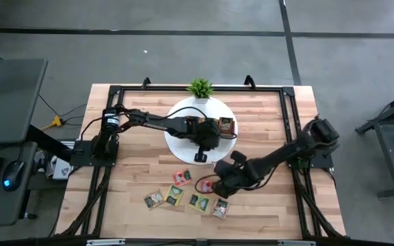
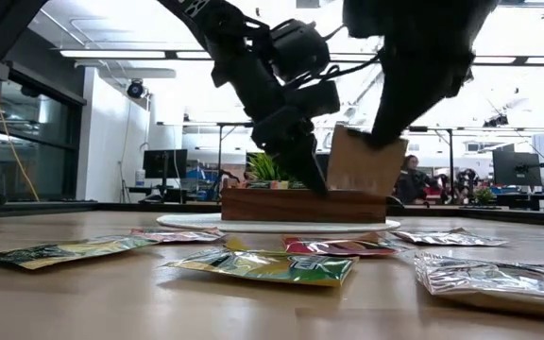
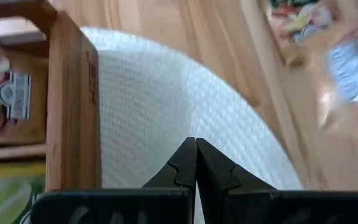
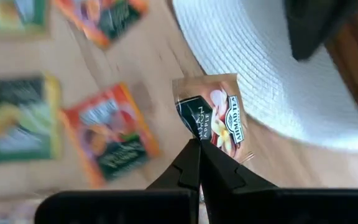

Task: Pick & Place Tea
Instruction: Put the brown tea bag into the right section of the wooden organizer

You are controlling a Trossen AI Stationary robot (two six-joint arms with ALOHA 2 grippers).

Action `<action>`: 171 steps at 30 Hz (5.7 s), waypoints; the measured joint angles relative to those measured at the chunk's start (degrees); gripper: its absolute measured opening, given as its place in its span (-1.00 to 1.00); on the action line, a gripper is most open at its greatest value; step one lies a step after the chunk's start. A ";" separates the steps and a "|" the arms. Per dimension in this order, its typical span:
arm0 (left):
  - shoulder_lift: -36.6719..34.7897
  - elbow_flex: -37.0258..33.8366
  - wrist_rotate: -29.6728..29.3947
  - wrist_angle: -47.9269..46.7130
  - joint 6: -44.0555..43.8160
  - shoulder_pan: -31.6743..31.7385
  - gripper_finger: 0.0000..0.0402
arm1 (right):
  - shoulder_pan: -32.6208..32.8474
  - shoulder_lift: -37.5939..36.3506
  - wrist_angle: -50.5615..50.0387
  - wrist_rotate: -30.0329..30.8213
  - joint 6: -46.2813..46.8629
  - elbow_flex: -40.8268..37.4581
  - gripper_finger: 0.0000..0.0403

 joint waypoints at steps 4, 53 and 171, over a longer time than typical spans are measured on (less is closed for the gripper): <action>-2.53 0.00 -2.46 -3.22 2.50 0.21 -1.00 | 0.15 -3.20 -0.23 1.34 11.72 0.00 -1.00; -39.28 -15.30 -59.81 -32.63 -21.75 -8.78 -1.00 | -6.94 -6.14 18.69 20.44 34.03 -0.22 -1.00; -35.68 -35.41 32.86 33.72 -36.41 11.45 -0.26 | -3.05 1.26 9.49 33.39 -111.60 9.75 -1.00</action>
